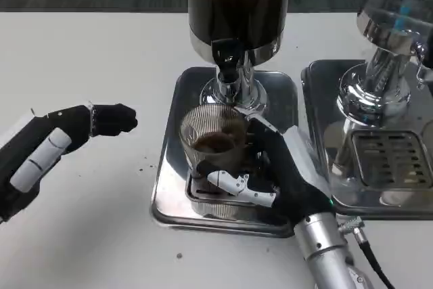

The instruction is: Grasp the cup under the faucet to collect the drink, then remove the cup.

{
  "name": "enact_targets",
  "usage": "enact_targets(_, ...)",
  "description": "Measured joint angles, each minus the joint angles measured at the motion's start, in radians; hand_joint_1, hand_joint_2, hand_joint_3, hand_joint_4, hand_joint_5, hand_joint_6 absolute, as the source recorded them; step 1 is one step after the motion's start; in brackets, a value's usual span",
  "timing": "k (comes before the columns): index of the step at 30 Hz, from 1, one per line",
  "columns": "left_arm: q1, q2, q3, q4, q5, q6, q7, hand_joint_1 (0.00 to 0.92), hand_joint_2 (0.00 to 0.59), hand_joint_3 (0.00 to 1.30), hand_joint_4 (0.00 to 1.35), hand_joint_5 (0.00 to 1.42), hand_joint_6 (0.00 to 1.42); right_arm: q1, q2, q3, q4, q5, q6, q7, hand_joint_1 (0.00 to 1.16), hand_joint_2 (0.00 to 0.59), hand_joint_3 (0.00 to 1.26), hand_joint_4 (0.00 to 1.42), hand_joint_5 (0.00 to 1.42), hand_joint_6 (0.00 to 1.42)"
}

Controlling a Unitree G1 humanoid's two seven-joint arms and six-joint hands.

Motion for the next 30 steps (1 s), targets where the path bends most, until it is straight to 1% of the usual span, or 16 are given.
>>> enact_targets(2,0.000,0.000,0.000,0.000,0.000,0.000,0.000,0.000,0.191,0.41,0.36,0.30,0.26,0.001,0.001,0.000,0.003,-0.003,-0.003,-0.020,0.60,0.225,0.35,0.44,0.50,0.72)
enact_targets(8,0.000,0.000,-0.002,0.000,0.000,0.001,0.000,0.000,0.194,0.41,0.37,0.30,0.26,0.005,0.003,0.002,0.018,-0.006,-0.021,-0.052,0.60,0.224,0.38,0.48,0.56,0.79)
enact_targets(19,0.000,0.000,-0.003,0.004,0.002,0.002,0.000,0.000,0.198,0.41,0.38,0.32,0.27,0.010,0.004,0.005,0.036,-0.013,-0.042,-0.089,0.60,0.224,0.43,0.52,0.61,0.85)
enact_targets(30,-0.001,0.000,-0.005,0.017,0.006,0.002,0.000,0.000,0.208,0.41,0.39,0.33,0.29,0.024,0.001,0.005,0.056,-0.035,-0.081,-0.138,0.60,0.224,0.46,0.56,0.65,0.90)
